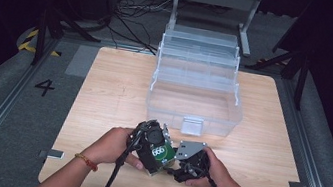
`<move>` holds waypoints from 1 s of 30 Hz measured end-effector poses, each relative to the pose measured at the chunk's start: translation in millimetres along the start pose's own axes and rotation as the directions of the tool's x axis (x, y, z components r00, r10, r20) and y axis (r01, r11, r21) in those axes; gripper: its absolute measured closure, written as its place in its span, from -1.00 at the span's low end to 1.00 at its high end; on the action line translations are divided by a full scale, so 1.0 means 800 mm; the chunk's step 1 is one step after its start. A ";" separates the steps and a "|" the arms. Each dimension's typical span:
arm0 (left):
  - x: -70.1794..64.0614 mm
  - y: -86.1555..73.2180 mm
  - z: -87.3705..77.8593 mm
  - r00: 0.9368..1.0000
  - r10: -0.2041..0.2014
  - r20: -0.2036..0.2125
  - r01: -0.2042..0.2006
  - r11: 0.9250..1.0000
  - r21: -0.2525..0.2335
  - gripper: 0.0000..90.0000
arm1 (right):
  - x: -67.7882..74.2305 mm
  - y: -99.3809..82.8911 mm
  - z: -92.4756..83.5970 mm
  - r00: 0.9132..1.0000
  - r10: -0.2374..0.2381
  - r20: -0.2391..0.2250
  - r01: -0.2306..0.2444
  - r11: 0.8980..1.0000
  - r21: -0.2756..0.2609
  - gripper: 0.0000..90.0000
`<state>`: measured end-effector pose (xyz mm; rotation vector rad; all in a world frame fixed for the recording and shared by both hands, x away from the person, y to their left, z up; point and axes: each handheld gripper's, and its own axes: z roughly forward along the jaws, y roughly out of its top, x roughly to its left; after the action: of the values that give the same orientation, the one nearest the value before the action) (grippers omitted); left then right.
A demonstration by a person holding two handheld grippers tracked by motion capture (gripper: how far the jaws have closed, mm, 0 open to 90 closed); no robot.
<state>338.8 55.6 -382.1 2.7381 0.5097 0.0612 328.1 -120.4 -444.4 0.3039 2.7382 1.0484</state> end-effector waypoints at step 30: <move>0.007 -0.013 0.042 0.999 0.041 -0.008 -0.040 0.995 0.096 -0.73 | 0.015 0.003 0.005 0.999 -0.014 -0.043 0.013 1.000 -0.024 -0.21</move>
<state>343.6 55.6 -417.3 2.8429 0.4716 0.0621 317.9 -113.0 -446.7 0.2625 2.7591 1.0958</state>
